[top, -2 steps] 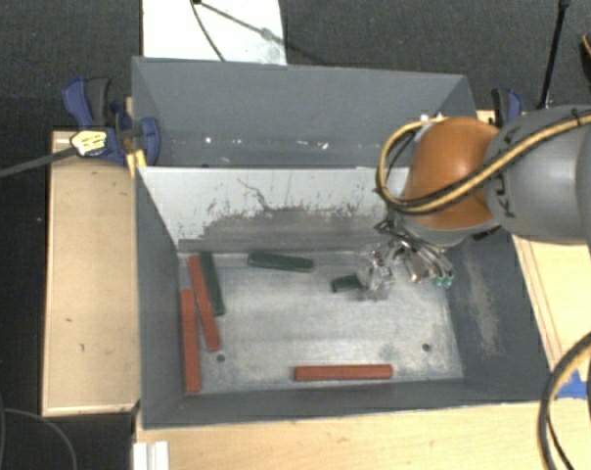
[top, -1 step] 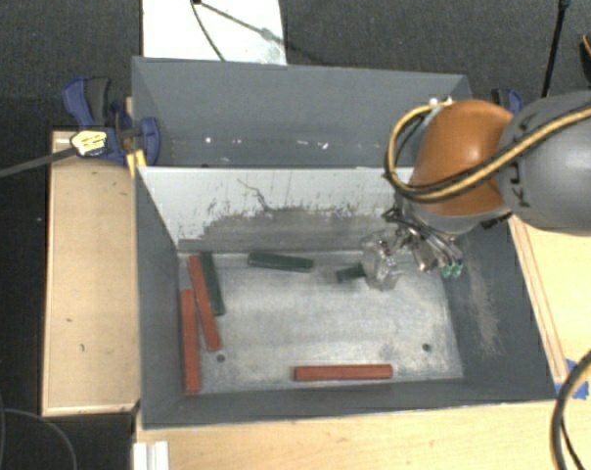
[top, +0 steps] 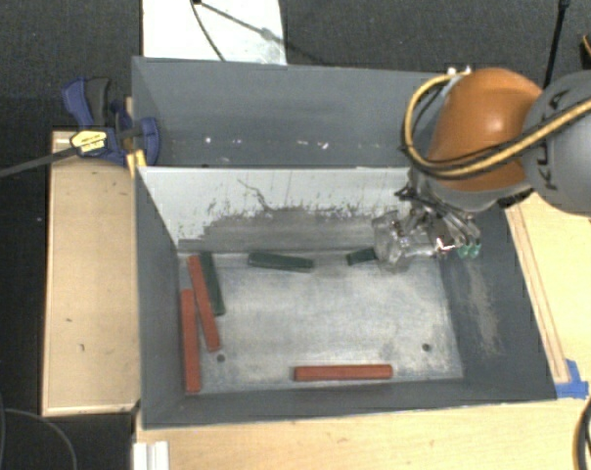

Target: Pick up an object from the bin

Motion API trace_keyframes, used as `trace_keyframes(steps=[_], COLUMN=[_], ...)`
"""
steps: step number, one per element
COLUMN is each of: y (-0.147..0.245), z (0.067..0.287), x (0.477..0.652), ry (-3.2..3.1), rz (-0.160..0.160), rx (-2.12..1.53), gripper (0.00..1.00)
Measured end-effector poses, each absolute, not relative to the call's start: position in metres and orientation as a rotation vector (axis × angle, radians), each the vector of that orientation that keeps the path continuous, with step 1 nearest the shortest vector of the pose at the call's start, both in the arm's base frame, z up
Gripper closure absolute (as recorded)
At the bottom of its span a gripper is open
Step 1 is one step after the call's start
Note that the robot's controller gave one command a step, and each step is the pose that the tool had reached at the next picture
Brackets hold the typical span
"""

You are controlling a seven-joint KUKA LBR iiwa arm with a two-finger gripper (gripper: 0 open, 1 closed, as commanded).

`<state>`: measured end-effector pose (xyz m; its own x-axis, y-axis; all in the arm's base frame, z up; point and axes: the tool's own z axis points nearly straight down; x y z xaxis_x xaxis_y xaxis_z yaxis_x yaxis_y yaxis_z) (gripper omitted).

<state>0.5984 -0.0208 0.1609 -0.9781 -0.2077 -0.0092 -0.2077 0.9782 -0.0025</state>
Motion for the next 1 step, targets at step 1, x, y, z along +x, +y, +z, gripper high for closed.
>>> trace_keyframes(steps=[1], y=[-0.0208], z=[0.1955], x=[0.6003], ry=[3.117], rz=[-0.002], rx=[-0.326], gripper=[1.00])
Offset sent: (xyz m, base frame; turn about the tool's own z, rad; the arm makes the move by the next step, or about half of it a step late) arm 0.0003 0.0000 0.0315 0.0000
